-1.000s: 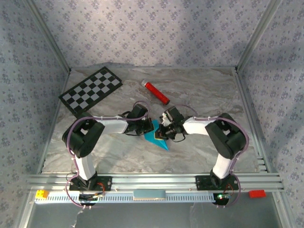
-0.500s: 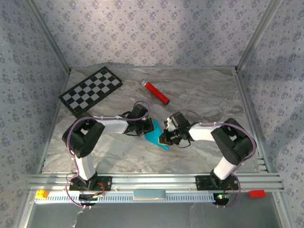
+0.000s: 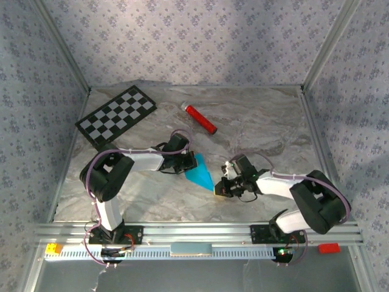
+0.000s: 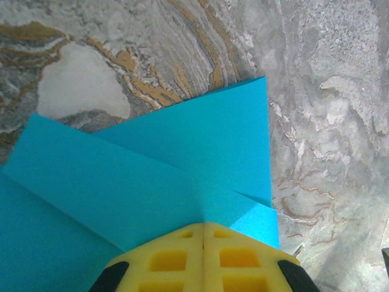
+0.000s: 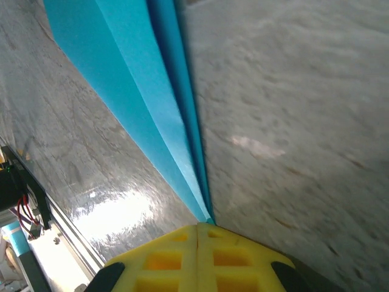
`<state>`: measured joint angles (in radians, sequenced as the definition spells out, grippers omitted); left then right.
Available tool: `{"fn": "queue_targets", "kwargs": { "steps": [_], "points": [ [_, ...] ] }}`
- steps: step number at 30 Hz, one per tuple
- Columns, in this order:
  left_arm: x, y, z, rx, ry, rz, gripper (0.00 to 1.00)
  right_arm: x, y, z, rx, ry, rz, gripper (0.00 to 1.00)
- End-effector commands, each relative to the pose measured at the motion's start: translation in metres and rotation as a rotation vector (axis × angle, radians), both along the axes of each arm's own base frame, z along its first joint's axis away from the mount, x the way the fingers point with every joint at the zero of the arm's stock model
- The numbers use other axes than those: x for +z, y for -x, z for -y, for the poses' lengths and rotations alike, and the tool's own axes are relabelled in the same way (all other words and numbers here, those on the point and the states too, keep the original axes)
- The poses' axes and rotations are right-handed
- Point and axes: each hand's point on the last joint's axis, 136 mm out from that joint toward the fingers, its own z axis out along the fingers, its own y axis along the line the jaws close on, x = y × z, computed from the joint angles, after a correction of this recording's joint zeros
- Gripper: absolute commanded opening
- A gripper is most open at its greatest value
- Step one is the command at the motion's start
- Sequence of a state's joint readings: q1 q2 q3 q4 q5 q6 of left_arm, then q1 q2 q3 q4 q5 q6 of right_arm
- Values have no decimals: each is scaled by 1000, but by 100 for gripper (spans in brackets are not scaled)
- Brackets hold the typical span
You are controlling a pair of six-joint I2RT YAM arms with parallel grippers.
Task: Fold a paper plane with a square sheet of paper (pick it up from the middle)
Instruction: Fourth fold the wing at the center of the table.
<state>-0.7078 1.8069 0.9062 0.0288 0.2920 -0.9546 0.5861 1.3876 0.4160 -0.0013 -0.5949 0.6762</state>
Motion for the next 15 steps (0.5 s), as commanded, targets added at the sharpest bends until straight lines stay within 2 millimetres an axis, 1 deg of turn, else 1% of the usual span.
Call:
{"fn": "queue_targets", "kwargs": {
  "steps": [1, 3, 4, 6, 7, 11, 15],
  "points": [
    [-35, 12, -26, 31, -112, -79, 1, -14, 22, 23, -28, 55, -96, 4],
    [-33, 12, -24, 33, -101, -81, 1, 6, 12, 15, -64, -37, -85, 4],
    [-32, 13, -24, 36, -96, -84, 1, 15, 6, 13, -87, -54, -70, 7],
    [-30, 13, -23, 47, -89, -90, 1, 25, -2, 15, -114, -36, -60, 13],
    [-29, 13, -23, 55, -87, -96, 1, 30, -5, 15, -112, -25, -60, 14],
    [-25, 13, -20, 81, -53, -111, 1, 39, -10, 8, -105, -40, -92, 20],
    [-20, 12, -19, 89, -39, -112, 1, 35, -14, 2, -133, -50, -135, 26]
  ]
}}
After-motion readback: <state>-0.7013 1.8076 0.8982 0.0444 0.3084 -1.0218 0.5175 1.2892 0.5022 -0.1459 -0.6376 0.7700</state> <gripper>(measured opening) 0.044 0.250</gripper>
